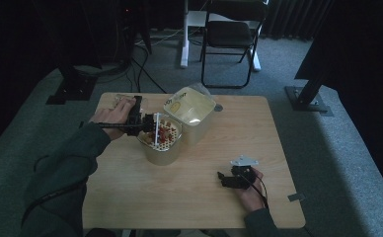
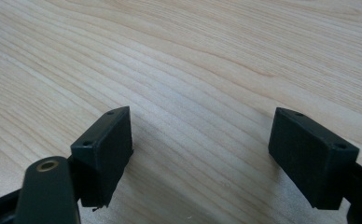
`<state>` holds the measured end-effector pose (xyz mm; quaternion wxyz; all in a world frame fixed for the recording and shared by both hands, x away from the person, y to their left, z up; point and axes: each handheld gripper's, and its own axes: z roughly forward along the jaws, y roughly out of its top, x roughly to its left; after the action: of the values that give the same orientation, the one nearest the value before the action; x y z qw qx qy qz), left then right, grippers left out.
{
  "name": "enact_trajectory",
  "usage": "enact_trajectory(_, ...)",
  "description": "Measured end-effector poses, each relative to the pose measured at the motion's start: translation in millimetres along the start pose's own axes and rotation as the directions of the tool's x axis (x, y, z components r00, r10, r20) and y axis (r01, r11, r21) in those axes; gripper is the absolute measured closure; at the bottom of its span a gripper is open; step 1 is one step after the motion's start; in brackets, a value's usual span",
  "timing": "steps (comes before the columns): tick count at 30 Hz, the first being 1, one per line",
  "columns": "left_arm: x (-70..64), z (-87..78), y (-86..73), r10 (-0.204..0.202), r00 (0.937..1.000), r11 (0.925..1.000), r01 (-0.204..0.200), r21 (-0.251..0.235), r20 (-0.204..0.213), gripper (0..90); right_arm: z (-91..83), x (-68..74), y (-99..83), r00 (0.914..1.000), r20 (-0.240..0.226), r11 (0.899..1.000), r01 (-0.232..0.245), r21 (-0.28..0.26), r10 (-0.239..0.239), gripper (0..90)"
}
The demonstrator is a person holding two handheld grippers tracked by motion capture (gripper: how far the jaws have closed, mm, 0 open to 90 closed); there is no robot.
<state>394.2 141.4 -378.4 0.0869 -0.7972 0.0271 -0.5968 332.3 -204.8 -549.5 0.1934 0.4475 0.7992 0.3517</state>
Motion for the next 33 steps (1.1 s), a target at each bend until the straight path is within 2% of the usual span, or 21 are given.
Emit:
enact_trajectory(5, -0.8, 0.3, 0.4, 0.003, 1.0, 1.0, -0.003, -0.001, 0.001, 32.8, 0.0, -0.1, 0.0, 1.0, 0.0, 1.0, 0.0, 0.0, 0.0, 21.0)
enact_trajectory(12, -0.5, -0.1, 2.6, 0.036, 0.9993, 0.9993, -0.036, 0.005, -0.006, 32.8, 0.0, -0.1, 0.0, 1.0, -0.001, 1.0, 0.0, 0.0, 0.0, 21.1)
enact_trajectory(28, -3.1, 1.1, 4.7, 0.053, 0.9986, 0.9986, -0.053, 0.003, -0.006, 32.9, 0.0, -0.1, 0.0, 1.0, -0.001, 1.0, 0.001, 0.0, -0.001, 21.1)
enact_trajectory(33, -4.8, 1.1, 4.5, 0.094, 0.9954, 0.9955, -0.094, 0.015, -0.018, 33.0, 0.0, -0.2, 0.0, 1.0, -0.002, 1.0, 0.001, 0.0, -0.001, 21.1)
